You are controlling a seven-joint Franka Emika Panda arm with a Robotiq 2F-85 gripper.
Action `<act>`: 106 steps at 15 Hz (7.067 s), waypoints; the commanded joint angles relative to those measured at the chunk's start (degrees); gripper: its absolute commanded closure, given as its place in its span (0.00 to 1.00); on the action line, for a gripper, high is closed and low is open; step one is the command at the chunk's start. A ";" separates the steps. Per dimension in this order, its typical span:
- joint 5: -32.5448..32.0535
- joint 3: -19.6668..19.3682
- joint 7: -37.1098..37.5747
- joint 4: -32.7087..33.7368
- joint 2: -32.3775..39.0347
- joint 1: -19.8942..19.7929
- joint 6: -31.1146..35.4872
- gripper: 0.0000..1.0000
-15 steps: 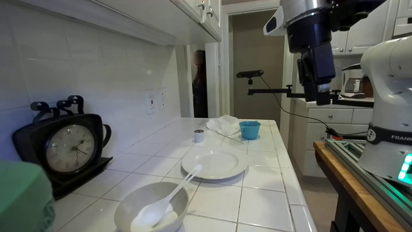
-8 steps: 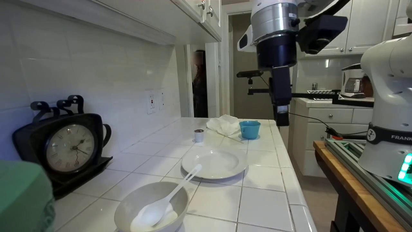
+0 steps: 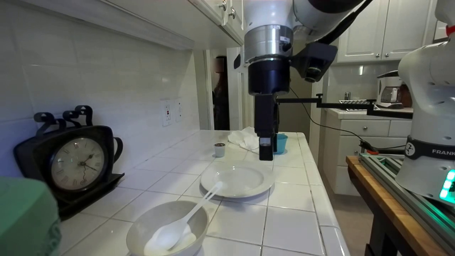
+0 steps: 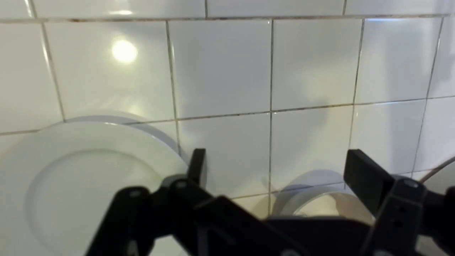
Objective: Put the white spoon on the white plate.
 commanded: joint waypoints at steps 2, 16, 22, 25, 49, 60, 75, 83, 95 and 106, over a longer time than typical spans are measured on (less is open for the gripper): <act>-2.92 -1.23 -1.11 4.86 6.70 0.66 3.26 0.00; -3.36 -1.73 -3.45 10.53 15.58 1.51 11.19 0.37; -3.44 -1.80 -3.90 10.51 15.74 1.49 11.60 0.40; -3.46 -1.81 -4.30 10.51 15.96 1.48 11.96 0.46; -2.96 -1.35 -4.97 11.97 16.77 1.61 13.72 0.99; 6.63 0.69 -9.16 9.24 10.27 -0.07 13.27 0.99; -7.40 -2.05 -2.31 4.85 7.29 2.58 13.07 0.99; 13.36 -0.37 -14.28 4.12 4.29 0.68 12.36 0.99; 42.28 -8.50 -31.37 -7.38 -6.24 -1.85 7.23 0.99; 55.17 -12.39 -37.84 -16.98 -10.72 -3.52 6.26 0.99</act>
